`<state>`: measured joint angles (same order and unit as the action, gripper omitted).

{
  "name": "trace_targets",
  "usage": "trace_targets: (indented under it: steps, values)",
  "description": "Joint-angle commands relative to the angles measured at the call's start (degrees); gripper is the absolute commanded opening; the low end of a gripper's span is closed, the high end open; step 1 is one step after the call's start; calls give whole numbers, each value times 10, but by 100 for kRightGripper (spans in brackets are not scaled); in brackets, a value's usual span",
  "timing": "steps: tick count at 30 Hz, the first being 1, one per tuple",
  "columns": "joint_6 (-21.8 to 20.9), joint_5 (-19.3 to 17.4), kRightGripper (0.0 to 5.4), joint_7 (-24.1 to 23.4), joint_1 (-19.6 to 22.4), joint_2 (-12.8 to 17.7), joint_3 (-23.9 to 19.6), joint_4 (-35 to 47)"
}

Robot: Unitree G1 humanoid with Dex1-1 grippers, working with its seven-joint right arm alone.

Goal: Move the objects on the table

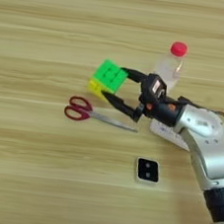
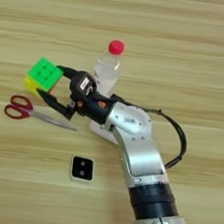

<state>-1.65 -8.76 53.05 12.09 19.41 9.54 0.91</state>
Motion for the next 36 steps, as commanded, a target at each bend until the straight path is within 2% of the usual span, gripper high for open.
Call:
trace_targets:
  steps: [1, 7, 16, 30, 31, 36]
  values:
    - [25, -30, 339, 49, -2, 42, 13, 52]
    - [64, -60, 339, 116, -30, 74, 29, 83]
    - [77, -48, 338, 162, -49, 106, 49, 82]
    - [69, -35, 338, 177, -62, 118, 62, 76]
    - [69, -35, 367, 178, -62, 118, 62, 76]
    - [68, -35, 414, 179, -62, 118, 63, 77]
